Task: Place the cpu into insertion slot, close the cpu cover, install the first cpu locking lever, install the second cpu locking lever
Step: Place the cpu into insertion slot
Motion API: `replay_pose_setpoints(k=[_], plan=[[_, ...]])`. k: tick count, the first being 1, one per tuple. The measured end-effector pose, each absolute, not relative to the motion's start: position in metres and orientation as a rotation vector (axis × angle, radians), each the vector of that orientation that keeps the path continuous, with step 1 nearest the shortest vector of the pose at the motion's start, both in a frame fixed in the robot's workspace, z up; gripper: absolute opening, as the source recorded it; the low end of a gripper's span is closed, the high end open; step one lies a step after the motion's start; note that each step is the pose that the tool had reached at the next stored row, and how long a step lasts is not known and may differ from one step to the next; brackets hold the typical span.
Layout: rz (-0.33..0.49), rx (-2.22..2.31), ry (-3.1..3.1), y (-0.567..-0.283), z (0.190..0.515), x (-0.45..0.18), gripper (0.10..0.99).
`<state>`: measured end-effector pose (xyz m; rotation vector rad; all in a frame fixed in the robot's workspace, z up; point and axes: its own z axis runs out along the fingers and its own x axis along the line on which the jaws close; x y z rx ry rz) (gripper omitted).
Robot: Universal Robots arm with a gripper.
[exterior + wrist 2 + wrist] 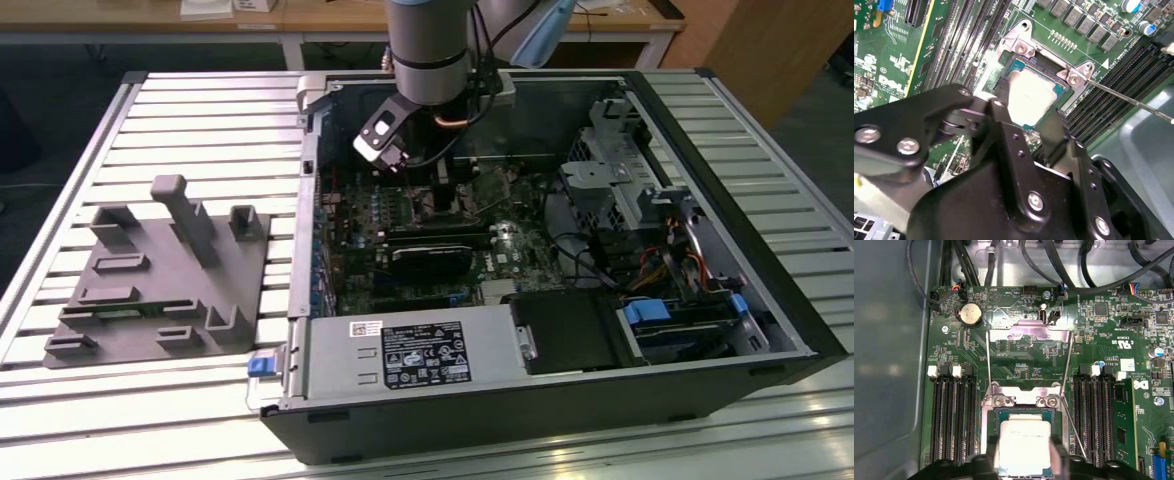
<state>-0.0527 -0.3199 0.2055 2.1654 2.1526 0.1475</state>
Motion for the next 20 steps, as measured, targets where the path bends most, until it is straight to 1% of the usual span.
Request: replay_pose_setpoints(k=[1,2,4,5,7,8,10,16,20], plan=[[0.147,2.165,2.153,-0.3199,0.2055,-0.0527,0.463],[0.148,2.165,2.153,-0.3199,0.2056,-0.0527,0.463],[0.148,2.165,2.153,-0.3199,0.2057,-0.0527,0.345],[0.148,2.165,2.153,-0.3199,0.2057,-0.0527,0.345],[0.147,2.165,2.153,-0.3199,0.2058,-0.0527,0.227],[0.147,2.165,2.153,-0.3199,0.2058,-0.0527,0.227],[0.147,2.165,2.153,-0.3199,0.2059,-0.0527,0.110],[0.147,2.166,2.153,-0.3199,0.2061,-0.0527,0.106],[0.107,2.186,2.173,-0.3199,0.2058,-0.0513,0.106]])
